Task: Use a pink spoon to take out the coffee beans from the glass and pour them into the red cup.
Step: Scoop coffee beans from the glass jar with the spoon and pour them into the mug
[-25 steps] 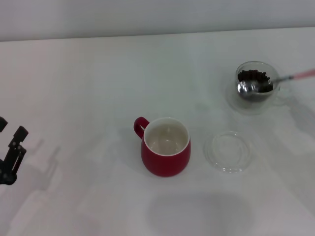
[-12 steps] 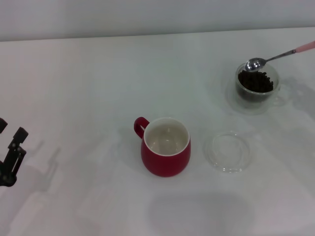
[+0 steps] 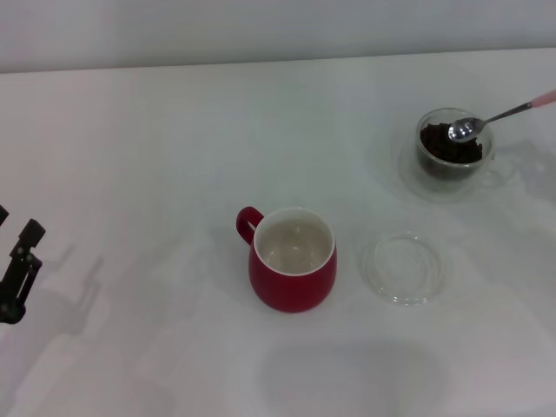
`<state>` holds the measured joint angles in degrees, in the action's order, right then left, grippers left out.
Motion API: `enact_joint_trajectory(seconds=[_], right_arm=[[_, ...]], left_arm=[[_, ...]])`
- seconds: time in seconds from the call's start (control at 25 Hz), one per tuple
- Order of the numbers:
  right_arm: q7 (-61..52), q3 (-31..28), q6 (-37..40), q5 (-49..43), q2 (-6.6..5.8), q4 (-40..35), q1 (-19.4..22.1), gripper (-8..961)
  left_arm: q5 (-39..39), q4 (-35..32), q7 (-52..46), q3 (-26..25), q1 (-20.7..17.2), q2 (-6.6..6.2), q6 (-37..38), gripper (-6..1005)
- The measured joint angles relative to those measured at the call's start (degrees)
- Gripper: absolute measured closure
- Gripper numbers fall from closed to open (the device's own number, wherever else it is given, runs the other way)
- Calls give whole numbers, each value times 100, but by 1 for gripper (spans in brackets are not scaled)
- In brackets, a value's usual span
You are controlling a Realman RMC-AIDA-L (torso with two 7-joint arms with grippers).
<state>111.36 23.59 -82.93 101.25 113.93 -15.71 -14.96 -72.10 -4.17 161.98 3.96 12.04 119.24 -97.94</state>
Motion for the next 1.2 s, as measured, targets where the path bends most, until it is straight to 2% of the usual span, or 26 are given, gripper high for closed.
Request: enact_joint_trajectory(seconds=[0.24, 0.4, 0.8, 1.2], right_arm=[[307, -7, 50, -6, -4, -29, -4, 793], [417, 14, 148, -62, 35, -110, -6, 792], [373, 16, 278, -140, 58, -103, -62, 790], [-594, 25, 542, -136, 70, -72, -73, 787]], left_arm=[[-17, -23, 0, -9, 2, -5, -26, 581], [-33, -30, 0, -10, 22, -6, -29, 581], [-92, -34, 0, -9, 75, -6, -31, 581], [-103, -64, 0, -10, 94, -15, -18, 582]])
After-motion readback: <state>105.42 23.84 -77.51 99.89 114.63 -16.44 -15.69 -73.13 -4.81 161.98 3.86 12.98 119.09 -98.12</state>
